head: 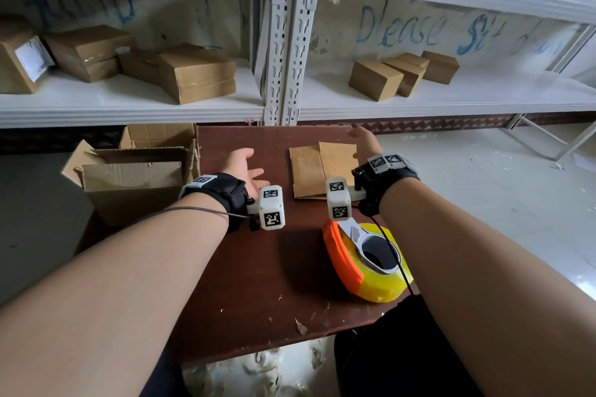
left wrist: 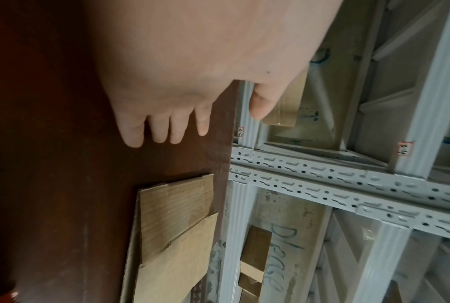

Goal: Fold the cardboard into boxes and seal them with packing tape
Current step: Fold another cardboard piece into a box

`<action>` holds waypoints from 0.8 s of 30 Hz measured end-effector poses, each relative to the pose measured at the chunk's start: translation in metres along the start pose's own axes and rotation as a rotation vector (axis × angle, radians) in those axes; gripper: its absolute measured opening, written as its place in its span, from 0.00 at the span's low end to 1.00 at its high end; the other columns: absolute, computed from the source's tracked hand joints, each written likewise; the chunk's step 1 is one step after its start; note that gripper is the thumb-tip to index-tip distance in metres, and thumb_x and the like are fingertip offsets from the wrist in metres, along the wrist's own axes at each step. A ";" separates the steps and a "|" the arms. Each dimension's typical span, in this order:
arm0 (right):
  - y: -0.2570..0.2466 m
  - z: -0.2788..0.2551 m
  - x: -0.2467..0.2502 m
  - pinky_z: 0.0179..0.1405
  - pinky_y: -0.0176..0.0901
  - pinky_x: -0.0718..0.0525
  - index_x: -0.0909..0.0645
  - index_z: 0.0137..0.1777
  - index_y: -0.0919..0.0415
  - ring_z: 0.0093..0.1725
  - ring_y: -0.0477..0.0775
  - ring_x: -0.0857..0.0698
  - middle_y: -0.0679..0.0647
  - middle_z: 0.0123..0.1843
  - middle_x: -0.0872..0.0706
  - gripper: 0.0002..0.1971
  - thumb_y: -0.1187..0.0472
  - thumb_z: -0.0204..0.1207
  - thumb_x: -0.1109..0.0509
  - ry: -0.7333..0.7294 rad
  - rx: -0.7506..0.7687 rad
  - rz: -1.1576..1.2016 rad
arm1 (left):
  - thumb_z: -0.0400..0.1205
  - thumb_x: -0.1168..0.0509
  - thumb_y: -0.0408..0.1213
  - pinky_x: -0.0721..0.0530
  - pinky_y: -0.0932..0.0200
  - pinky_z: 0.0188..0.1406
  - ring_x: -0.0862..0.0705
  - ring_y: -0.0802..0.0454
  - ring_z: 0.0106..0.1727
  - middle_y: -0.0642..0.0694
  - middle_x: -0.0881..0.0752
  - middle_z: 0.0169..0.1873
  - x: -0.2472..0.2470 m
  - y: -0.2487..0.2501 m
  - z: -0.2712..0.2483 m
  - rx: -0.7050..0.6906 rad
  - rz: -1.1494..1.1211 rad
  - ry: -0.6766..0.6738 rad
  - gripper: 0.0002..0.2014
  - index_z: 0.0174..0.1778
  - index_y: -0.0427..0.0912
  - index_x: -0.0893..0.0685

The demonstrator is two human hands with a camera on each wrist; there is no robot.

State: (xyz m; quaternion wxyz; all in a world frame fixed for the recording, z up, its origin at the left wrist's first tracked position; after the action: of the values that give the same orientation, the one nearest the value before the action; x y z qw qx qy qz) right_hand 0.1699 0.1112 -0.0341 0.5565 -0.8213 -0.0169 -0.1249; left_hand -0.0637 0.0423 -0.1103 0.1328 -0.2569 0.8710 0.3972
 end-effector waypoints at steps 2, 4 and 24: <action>0.008 0.005 0.011 0.42 0.45 0.29 0.24 0.65 0.58 0.45 0.52 0.26 0.51 0.51 0.25 0.10 0.55 0.91 0.42 0.046 -0.003 0.025 | 0.88 0.42 0.56 0.29 0.32 0.68 0.34 0.30 0.85 0.27 0.36 0.85 0.002 -0.005 0.005 0.026 -0.053 -0.024 0.34 0.83 0.35 0.32; 0.022 0.014 0.018 0.41 0.45 0.28 0.22 0.56 0.61 0.39 0.49 0.29 0.52 0.51 0.26 0.12 0.54 0.91 0.41 0.062 -0.036 0.010 | 0.88 0.42 0.57 0.30 0.32 0.72 0.33 0.31 0.85 0.27 0.35 0.84 0.006 -0.009 0.012 0.045 -0.114 -0.026 0.35 0.83 0.34 0.32; 0.085 0.068 0.046 0.40 0.51 0.18 0.18 0.66 0.62 0.43 0.60 0.14 0.58 0.47 0.15 0.24 0.44 0.81 0.27 0.052 -0.200 -0.386 | 0.90 0.46 0.59 0.42 0.42 0.86 0.39 0.40 0.89 0.35 0.40 0.89 -0.010 -0.009 0.022 0.063 0.184 -0.121 0.43 0.90 0.32 0.54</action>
State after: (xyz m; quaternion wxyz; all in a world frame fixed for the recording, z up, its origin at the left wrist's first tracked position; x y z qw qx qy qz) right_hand 0.2415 0.1361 -0.1252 0.4381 -0.8505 -0.1471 -0.2512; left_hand -0.0497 0.0577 -0.1254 0.1562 -0.1469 0.8933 0.3950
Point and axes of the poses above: each hand's wrist, its own z-axis towards the middle knuckle, its own x-axis out of the back of the hand, y = z × x, the point moved 8 cm from there along z, towards the middle knuckle
